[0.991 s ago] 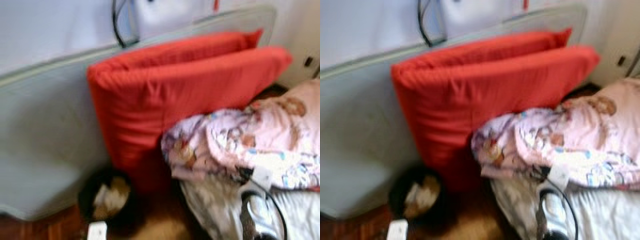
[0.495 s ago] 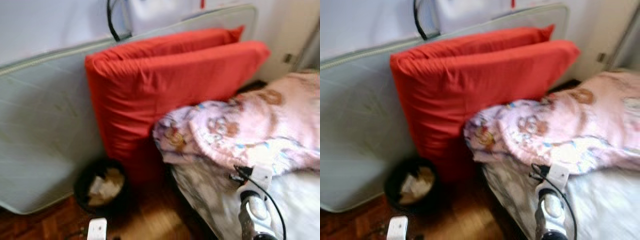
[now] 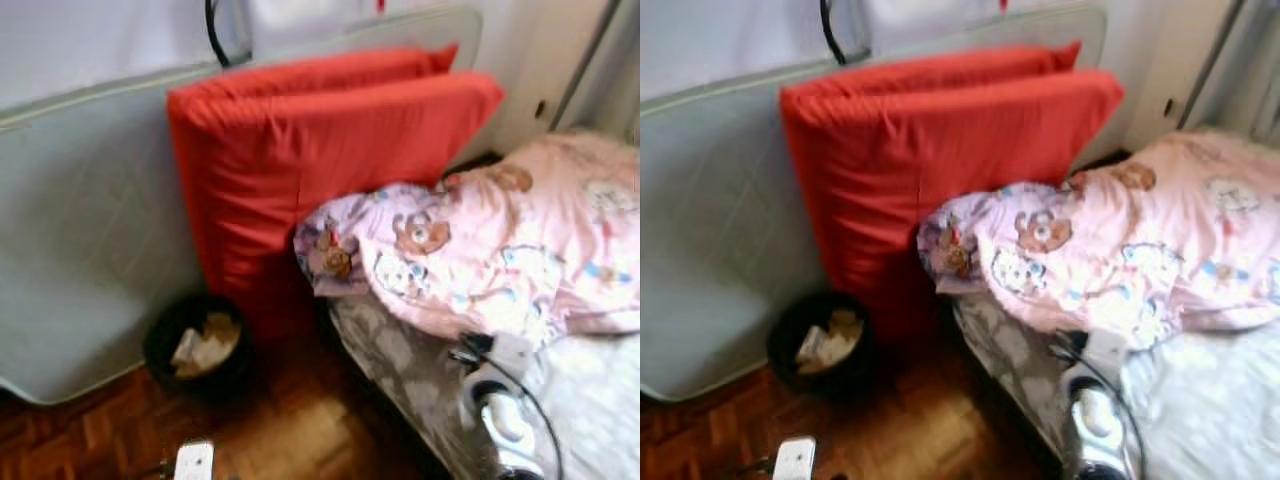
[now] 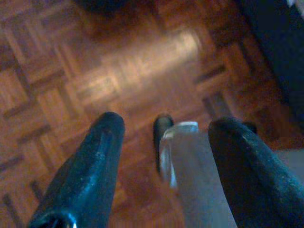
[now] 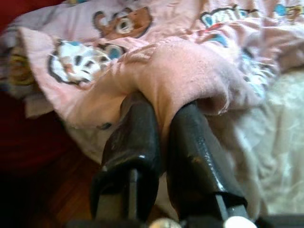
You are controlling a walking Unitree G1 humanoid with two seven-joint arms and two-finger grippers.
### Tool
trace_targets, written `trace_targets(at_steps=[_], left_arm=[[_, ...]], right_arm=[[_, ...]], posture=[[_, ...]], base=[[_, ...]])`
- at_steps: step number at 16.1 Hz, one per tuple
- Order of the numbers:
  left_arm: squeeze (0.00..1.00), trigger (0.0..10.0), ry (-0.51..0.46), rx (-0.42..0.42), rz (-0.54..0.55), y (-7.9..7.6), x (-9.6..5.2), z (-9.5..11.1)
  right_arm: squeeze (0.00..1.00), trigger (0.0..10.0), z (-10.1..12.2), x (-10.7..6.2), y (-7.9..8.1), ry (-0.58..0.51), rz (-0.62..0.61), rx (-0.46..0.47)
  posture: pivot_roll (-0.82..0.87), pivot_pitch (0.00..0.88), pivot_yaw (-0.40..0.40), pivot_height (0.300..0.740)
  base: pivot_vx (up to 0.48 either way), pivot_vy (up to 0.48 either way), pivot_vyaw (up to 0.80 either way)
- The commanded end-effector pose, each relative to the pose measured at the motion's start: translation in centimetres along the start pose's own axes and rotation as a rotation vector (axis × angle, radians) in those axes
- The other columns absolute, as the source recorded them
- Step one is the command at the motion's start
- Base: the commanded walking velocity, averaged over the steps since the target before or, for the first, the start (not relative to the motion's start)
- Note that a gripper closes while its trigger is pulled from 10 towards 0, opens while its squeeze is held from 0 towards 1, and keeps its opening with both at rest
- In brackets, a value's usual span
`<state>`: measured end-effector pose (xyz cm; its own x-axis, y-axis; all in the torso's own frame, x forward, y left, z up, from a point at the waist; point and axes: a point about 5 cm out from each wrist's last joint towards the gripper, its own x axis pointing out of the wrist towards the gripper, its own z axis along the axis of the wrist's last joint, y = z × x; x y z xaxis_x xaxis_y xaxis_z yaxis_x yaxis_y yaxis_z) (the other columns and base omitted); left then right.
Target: Clean up the room
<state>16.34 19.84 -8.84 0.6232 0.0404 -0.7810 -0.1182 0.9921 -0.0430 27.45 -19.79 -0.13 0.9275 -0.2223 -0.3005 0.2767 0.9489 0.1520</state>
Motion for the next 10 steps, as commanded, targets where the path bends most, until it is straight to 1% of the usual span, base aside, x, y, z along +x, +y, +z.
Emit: trace_targets(at_steps=[1, 4, 10], left_arm=[[0.00, 10.0, 0.012, 0.013, 0.000, 0.26, -0.05, -0.14], [0.00, 10.0, 0.016, 0.013, -0.001, 0.24, -0.03, -0.13], [0.00, 10.0, 0.022, 0.016, -0.003, 0.21, -0.03, -0.19]], right_arm=[[0.00, 10.0, 0.41, 0.12, -0.02, -0.019, 0.004, -0.011], [0.00, 10.0, 0.48, 0.12, 0.22, -0.025, 0.011, -0.011], [0.00, 10.0, 0.43, 0.12, 0.35, -0.018, 0.024, -0.036]], posture=[[0.00, 0.003, 0.035, 0.740], [0.00, 0.006, 0.034, 0.740], [-0.01, 0.011, 0.032, 0.740]], base=[[-0.274, 0.000, 0.00], [-0.275, 0.000, 0.00], [0.000, 0.000, 0.00]])
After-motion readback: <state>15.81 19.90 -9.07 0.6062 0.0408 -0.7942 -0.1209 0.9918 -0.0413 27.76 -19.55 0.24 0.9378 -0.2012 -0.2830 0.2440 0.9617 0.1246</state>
